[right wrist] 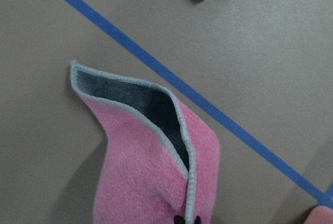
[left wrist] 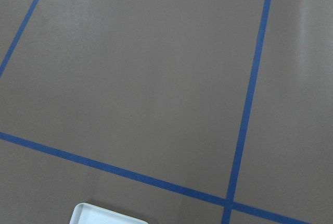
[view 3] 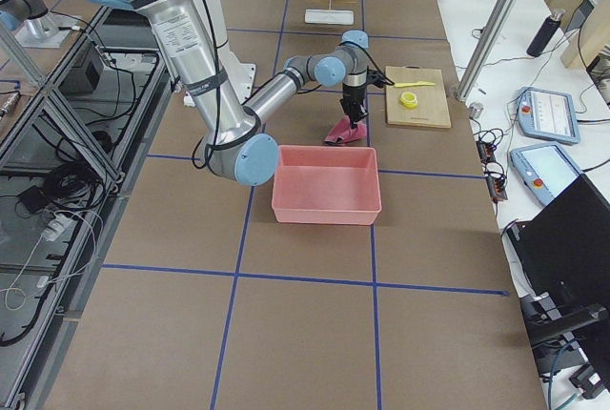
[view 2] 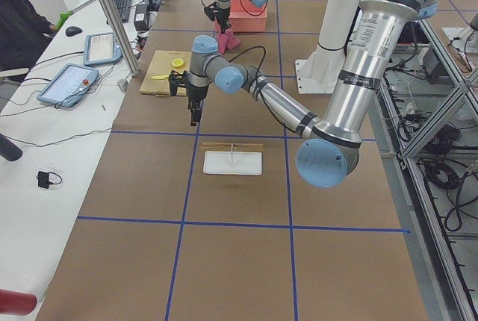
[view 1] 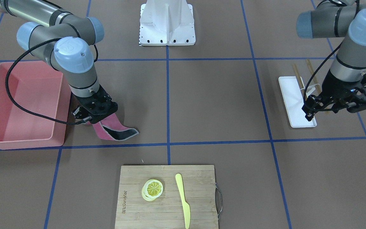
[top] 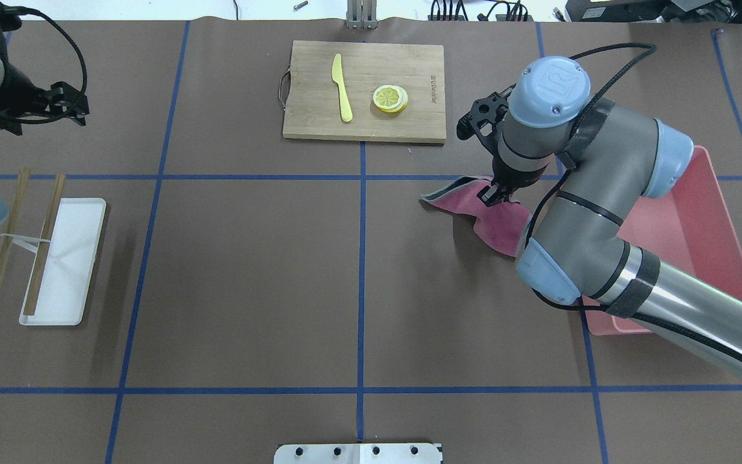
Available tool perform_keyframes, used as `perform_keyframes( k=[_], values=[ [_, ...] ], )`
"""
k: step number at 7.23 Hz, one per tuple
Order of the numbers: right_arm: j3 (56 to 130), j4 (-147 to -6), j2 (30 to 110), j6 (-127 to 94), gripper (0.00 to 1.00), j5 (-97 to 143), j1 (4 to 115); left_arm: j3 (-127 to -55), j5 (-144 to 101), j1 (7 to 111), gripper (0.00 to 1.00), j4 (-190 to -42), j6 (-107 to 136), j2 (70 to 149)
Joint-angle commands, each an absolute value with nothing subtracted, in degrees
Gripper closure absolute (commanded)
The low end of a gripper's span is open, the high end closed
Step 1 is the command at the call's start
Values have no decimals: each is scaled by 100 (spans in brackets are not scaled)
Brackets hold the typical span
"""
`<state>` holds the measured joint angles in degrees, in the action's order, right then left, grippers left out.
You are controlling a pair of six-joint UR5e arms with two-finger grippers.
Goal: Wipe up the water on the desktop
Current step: 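Wipe the cloth back and forth on the table with the right gripper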
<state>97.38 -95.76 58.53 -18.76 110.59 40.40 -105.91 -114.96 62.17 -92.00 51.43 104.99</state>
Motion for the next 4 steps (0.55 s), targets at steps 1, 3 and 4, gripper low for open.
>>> perform_keyframes(
  k=[1,3,4],
  values=[
    [9949,-9571,5827,-1985,100,11171,3641,-10504,-12390,7298,2,-9158,2808,9847],
    [10352,-9580,5836,-2834,100,11127,3036,-9821,-12594,8109,2,-9167,913,9633],
    [10580,-9580,5836,-3518,100,11144,2702,-9582,-12586,8269,2,-9167,740,9633]
  ],
)
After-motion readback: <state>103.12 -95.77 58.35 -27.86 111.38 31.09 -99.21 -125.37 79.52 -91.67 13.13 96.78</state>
